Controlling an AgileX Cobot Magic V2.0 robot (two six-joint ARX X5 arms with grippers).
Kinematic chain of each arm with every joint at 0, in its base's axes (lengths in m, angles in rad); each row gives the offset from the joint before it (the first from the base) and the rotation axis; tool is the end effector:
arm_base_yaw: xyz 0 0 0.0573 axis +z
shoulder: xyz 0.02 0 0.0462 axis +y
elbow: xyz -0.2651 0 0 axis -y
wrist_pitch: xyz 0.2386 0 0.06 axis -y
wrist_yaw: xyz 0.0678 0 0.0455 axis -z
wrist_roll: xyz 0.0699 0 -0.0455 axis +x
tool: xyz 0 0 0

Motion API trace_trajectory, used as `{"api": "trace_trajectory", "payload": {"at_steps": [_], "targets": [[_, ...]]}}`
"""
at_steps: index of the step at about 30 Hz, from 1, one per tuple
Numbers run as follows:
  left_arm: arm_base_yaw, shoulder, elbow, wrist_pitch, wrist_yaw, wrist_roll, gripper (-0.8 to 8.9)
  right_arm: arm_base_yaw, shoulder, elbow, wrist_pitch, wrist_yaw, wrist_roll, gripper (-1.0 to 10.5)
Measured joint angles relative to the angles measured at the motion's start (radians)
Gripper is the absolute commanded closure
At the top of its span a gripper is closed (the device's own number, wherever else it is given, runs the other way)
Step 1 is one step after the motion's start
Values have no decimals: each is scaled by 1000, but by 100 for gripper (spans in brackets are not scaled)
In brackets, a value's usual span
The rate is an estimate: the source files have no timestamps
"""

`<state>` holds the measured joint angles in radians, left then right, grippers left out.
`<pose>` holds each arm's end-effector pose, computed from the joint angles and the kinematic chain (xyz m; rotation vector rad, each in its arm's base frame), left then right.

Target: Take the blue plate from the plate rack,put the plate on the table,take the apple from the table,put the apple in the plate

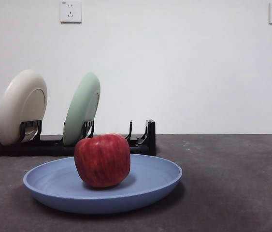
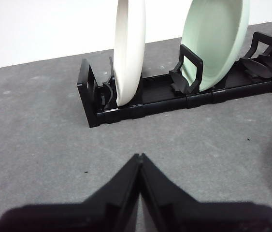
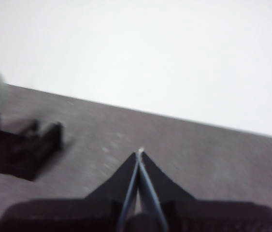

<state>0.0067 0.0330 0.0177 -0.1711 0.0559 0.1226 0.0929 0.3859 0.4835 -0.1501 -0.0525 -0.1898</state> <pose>0.1298 -0.0030 0.1431 0.1164 0.1831 -0.0604 0.1425 0.0170 0.2790 -0.1905 0.0386 0.1499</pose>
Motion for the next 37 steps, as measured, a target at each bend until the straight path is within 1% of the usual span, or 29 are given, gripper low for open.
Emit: {"api": "trace_trajectory", "payload": {"at_steps": [4, 8, 13, 16, 18, 21, 27, 29, 37], "targets": [[0, 0, 0, 0, 0, 0, 818, -57, -114, -134, 22, 0, 10, 945], [0, 0, 0, 0, 0, 0, 818, -63, -202, -253, 44, 9, 25, 945], [0, 0, 0, 0, 0, 0, 818, -67, -287, -386, 88, 29, 104, 945], [0, 0, 0, 0, 0, 0, 818, -67, -320, -429, 106, 30, 135, 945], [0, 0, 0, 0, 0, 0, 818, -67, -338, -450, 116, 30, 143, 945], [0, 0, 0, 0, 0, 0, 818, -72, -367, -459, 73, 35, 150, 945], [0, 0, 0, 0, 0, 0, 818, -75, -375, -459, -18, 106, 153, 945], [0, 0, 0, 0, 0, 0, 818, -75, -375, -459, -42, 108, 153, 945], [0, 0, 0, 0, 0, 0, 818, -75, -375, -459, -42, 106, 153, 945]]}}
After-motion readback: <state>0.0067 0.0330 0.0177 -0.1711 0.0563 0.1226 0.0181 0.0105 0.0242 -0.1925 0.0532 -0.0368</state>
